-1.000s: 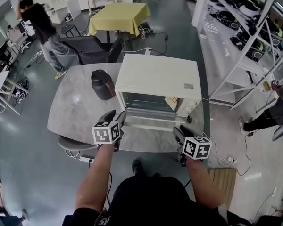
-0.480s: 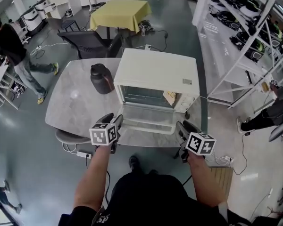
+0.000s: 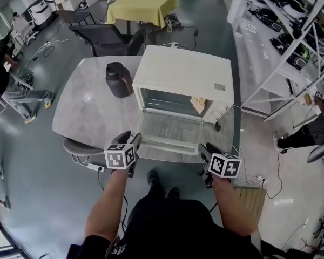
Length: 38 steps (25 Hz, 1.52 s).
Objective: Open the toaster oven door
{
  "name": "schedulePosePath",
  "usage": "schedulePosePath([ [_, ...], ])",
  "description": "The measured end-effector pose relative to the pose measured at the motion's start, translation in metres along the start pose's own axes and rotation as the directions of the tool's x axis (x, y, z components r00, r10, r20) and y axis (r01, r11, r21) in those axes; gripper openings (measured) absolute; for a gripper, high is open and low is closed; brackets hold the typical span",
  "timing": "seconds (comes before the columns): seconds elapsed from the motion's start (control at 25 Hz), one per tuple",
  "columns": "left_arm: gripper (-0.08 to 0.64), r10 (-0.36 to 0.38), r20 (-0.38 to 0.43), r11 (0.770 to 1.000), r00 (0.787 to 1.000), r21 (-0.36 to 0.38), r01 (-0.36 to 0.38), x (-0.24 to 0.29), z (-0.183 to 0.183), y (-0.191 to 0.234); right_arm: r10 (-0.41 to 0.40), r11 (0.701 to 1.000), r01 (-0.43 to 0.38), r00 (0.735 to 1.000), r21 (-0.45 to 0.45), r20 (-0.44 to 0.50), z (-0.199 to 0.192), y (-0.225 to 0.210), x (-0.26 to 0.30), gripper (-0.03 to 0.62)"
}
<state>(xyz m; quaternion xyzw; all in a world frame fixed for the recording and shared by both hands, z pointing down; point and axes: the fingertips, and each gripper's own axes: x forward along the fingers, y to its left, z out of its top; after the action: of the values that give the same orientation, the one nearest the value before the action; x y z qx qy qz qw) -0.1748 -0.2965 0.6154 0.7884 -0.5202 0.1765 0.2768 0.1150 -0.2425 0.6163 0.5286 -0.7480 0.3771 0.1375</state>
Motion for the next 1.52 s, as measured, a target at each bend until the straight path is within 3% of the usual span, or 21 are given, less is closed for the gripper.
schedulePosePath([
  [0.6, 0.193, 0.041, -0.126, 0.998, 0.991, -0.041, -0.047, 0.011, -0.065, 0.012, 0.011, 0.997, -0.002, 0.993, 0.077, -0.121, -0.061, -0.011, 0.014, 0.153],
  [0.92, 0.193, 0.040, -0.222, 0.997, 0.974, -0.049, -0.053, 0.027, -0.097, 0.021, -0.019, 0.998, 0.031, 0.982, 0.060, -0.188, -0.092, -0.019, 0.028, 0.135],
  [1.52, 0.193, 0.054, -0.271, 0.998, 0.961, -0.012, -0.060, 0.027, -0.103, 0.021, -0.031, 0.999, 0.036, 0.979, 0.018, -0.201, -0.107, -0.022, 0.027, 0.086],
])
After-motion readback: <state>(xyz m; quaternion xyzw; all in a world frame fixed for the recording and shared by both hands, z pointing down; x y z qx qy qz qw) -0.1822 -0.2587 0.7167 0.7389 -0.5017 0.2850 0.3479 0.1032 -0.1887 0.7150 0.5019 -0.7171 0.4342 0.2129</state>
